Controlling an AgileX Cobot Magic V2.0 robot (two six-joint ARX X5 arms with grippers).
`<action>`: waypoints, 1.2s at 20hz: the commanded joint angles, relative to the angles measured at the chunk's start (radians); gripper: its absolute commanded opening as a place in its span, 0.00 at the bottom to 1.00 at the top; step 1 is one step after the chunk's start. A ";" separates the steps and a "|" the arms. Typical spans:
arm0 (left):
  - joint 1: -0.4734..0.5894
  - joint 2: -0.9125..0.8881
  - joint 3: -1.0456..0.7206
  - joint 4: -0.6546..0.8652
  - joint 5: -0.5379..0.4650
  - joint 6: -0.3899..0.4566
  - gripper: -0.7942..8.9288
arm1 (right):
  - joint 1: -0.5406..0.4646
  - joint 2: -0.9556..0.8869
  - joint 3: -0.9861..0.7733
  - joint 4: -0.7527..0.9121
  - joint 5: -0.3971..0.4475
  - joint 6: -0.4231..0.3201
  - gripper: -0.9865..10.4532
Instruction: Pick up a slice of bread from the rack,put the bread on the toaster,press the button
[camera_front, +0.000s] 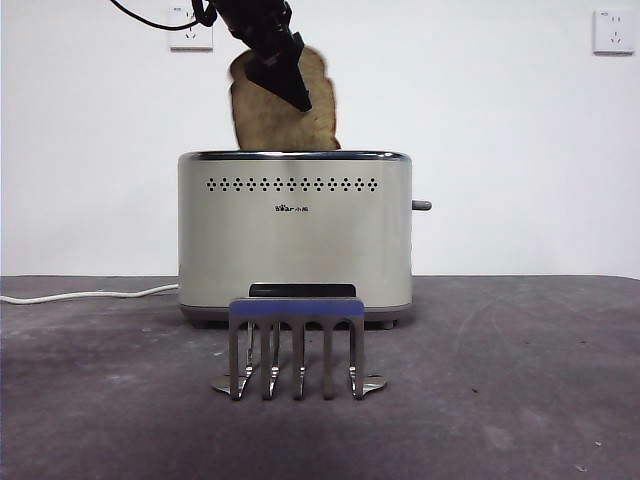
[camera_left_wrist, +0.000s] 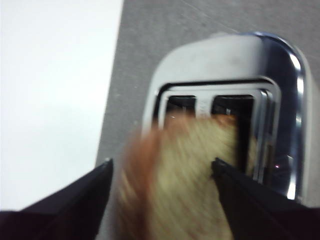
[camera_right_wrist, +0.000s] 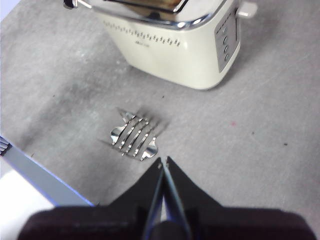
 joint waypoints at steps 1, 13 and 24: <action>0.003 0.003 -0.010 0.018 -0.006 -0.024 0.40 | 0.003 0.023 0.001 0.005 -0.001 -0.014 0.08; 0.002 -0.113 -0.010 0.037 -0.059 -0.293 0.42 | 0.003 0.285 0.001 0.426 -0.024 0.089 0.08; -0.007 -0.382 -0.010 -0.233 0.043 -0.640 0.42 | 0.002 0.706 0.006 1.069 -0.211 0.505 0.08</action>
